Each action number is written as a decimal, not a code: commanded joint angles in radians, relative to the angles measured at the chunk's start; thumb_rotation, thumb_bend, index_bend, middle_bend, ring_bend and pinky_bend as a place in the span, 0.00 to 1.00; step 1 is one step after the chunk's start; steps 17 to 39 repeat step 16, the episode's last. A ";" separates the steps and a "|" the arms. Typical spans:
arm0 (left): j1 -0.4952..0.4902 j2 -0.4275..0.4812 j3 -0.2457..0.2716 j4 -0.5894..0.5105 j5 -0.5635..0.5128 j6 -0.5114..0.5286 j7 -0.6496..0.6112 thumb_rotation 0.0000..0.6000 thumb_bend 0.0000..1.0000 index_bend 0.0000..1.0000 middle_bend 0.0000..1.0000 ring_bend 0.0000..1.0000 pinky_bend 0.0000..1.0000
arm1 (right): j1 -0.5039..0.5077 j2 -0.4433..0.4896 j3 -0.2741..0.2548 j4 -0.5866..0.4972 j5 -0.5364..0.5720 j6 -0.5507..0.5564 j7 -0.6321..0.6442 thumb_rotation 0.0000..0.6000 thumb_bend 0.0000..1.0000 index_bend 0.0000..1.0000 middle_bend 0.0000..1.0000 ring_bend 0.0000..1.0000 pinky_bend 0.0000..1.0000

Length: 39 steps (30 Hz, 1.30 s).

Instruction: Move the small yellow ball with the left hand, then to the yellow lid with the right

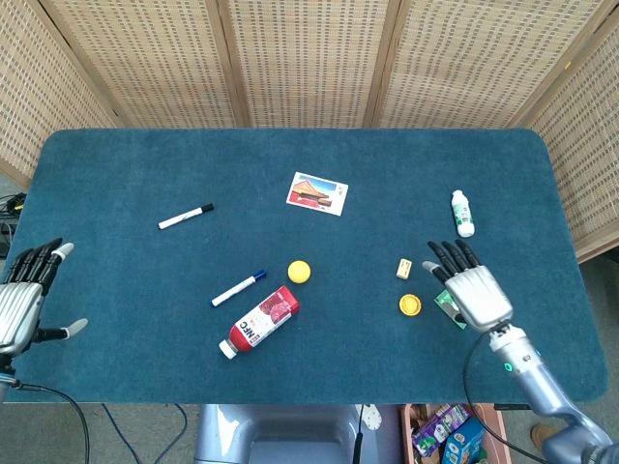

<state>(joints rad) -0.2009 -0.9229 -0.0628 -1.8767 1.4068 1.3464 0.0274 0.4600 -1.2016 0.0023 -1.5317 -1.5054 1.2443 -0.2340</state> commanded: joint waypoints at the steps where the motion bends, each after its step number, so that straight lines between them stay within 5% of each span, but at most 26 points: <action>1: 0.021 0.001 0.011 0.001 0.027 0.034 -0.008 1.00 0.00 0.00 0.00 0.00 0.00 | -0.102 0.037 -0.031 -0.001 -0.029 0.123 0.095 1.00 0.02 0.06 0.00 0.00 0.00; 6: 0.085 -0.038 0.033 0.033 0.080 0.146 0.011 1.00 0.00 0.00 0.00 0.00 0.00 | -0.265 -0.003 -0.060 0.074 -0.045 0.331 0.260 1.00 0.00 0.00 0.00 0.00 0.00; 12: 0.120 -0.064 0.058 0.073 0.124 0.188 0.002 1.00 0.00 0.00 0.00 0.00 0.00 | -0.356 -0.051 -0.057 0.135 -0.069 0.452 0.318 1.00 0.00 0.00 0.00 0.00 0.00; 39: 0.128 -0.066 0.066 0.084 0.142 0.194 -0.005 1.00 0.00 0.00 0.00 0.00 0.00 | -0.378 -0.053 -0.050 0.144 -0.083 0.478 0.335 1.00 0.00 0.00 0.00 0.00 0.00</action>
